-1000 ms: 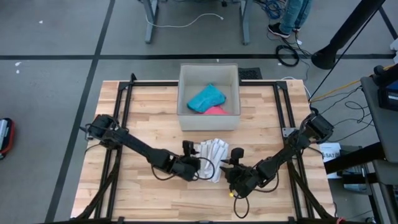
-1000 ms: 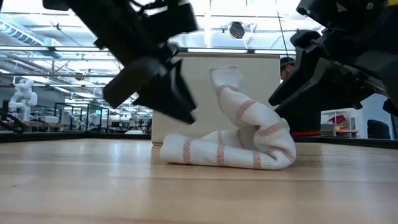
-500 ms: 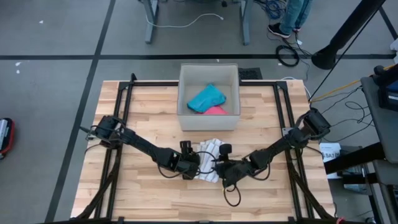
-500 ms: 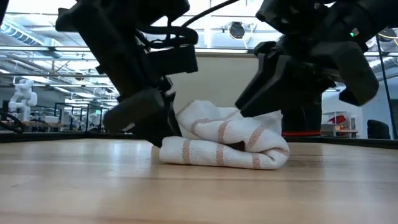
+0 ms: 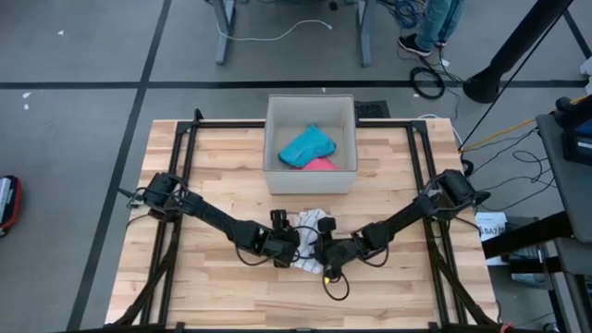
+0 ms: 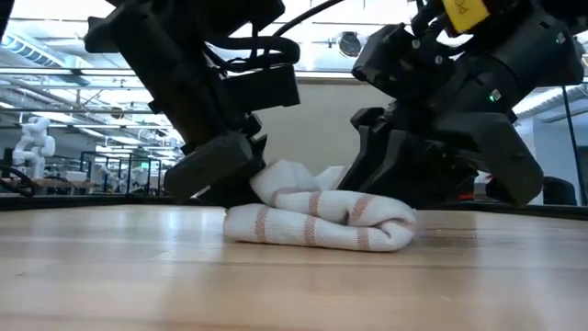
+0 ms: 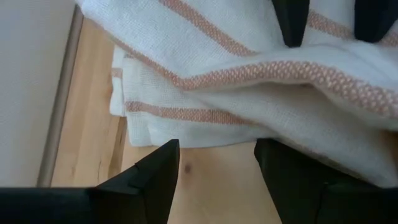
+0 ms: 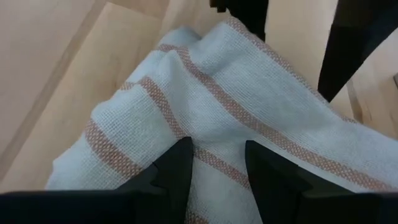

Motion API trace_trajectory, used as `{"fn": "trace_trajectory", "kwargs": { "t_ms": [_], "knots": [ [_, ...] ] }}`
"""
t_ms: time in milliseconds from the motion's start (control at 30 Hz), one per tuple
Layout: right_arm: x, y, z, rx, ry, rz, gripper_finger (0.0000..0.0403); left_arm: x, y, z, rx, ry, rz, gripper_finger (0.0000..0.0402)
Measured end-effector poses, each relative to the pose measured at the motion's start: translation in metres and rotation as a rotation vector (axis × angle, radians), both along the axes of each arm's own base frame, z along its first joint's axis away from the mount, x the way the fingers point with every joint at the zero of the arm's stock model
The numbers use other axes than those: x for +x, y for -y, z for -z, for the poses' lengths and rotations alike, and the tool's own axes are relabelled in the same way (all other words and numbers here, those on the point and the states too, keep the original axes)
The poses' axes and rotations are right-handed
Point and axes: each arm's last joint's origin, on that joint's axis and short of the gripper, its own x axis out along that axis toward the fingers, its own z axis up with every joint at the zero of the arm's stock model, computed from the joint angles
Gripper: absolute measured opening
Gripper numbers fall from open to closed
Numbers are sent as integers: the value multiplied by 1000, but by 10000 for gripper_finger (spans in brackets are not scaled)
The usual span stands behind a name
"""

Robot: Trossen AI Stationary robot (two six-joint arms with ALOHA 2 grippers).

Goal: Fold towel
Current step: Fold the white towel, then put the white towel into the laundry organizer

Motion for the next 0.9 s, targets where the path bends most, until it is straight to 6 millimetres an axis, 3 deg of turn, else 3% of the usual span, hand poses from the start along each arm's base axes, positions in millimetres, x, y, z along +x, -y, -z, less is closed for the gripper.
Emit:
{"fn": "trace_trajectory", "kwargs": {
  "t_ms": [167,333,533,667,900],
  "knots": [
    [-5,-1,-16,0,10,-40,141,-9,0,-14,44,-15,1,227],
    [-10,-2,-35,13,38,-47,141,-18,2,-48,77,73,-19,227],
    [-13,-3,-50,36,82,-46,141,-11,22,-73,-3,250,151,227],
    [-14,-2,-51,34,74,-35,141,-2,30,-72,-52,318,241,227],
    [-20,1,-45,56,-10,25,141,10,19,-41,-54,243,208,227]
  ]
}}
